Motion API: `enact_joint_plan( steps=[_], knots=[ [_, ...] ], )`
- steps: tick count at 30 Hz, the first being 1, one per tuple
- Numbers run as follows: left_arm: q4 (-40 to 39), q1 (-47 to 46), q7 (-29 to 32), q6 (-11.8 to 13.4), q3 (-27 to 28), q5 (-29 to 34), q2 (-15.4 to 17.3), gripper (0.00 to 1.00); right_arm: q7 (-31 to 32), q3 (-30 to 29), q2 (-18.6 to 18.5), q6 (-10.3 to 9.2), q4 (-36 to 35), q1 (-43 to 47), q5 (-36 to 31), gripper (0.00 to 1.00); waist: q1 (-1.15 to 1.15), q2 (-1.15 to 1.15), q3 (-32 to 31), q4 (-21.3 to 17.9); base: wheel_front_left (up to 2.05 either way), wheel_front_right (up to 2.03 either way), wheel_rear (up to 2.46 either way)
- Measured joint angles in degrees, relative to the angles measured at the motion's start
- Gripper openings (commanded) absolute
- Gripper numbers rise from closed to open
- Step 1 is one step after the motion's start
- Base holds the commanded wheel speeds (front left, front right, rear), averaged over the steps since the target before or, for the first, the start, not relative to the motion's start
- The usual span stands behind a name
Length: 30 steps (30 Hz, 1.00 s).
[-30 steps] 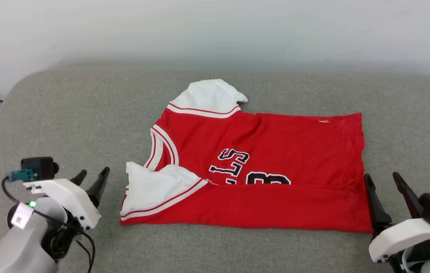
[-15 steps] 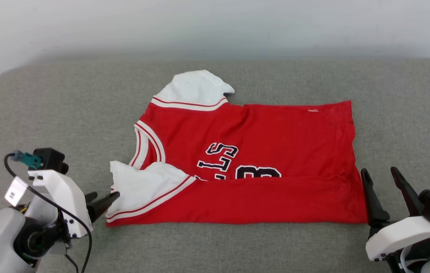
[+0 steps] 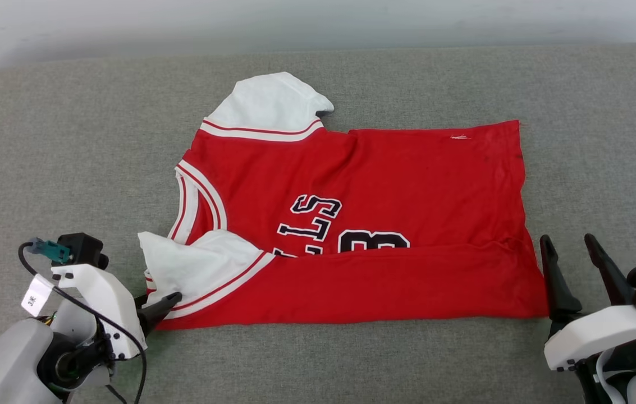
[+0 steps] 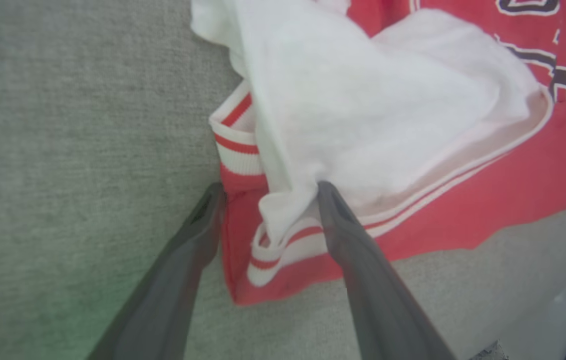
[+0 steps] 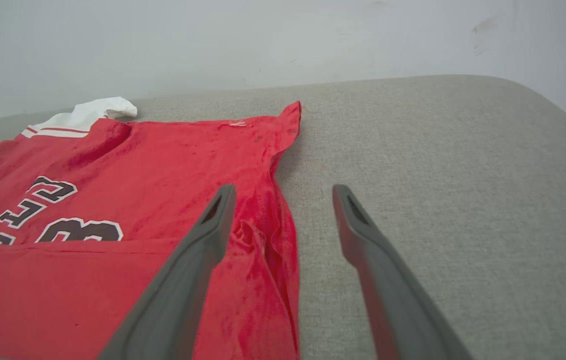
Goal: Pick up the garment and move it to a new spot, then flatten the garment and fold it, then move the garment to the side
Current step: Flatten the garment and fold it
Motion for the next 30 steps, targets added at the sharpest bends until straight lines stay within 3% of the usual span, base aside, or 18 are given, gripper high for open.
enact_joint_plan(
  steps=[9,20,29,30],
  knots=[
    [1.5,-0.3,-1.0,-2.0,-1.2,0.1,-2.4,0.00,6.7,-0.6,-1.7,0.00,-0.1,-0.5,4.4,1.00,0.01,0.00,-1.8,0.9,0.00,0.00,0.00],
    [-4.7,-1.2,-7.2,-1.6,0.2,3.8,-0.2,0.00,36.9,4.0,-9.5,0.00,1.2,-1.5,10.9,1.00,0.01,0.00,-3.2,1.9,0.00,0.00,0.00],
    [-9.0,-2.0,-7.7,-0.6,0.3,4.4,0.0,0.00,40.2,6.7,-9.5,-0.03,7.5,-5.3,12.1,1.00,0.01,0.00,-0.4,3.2,0.00,0.00,0.00],
    [-9.1,-1.9,-7.8,-0.6,0.3,4.5,0.1,0.00,40.4,7.1,-9.6,-0.04,8.2,-5.5,12.1,0.82,0.01,0.00,-0.1,3.4,0.00,0.00,0.00]
  ],
)
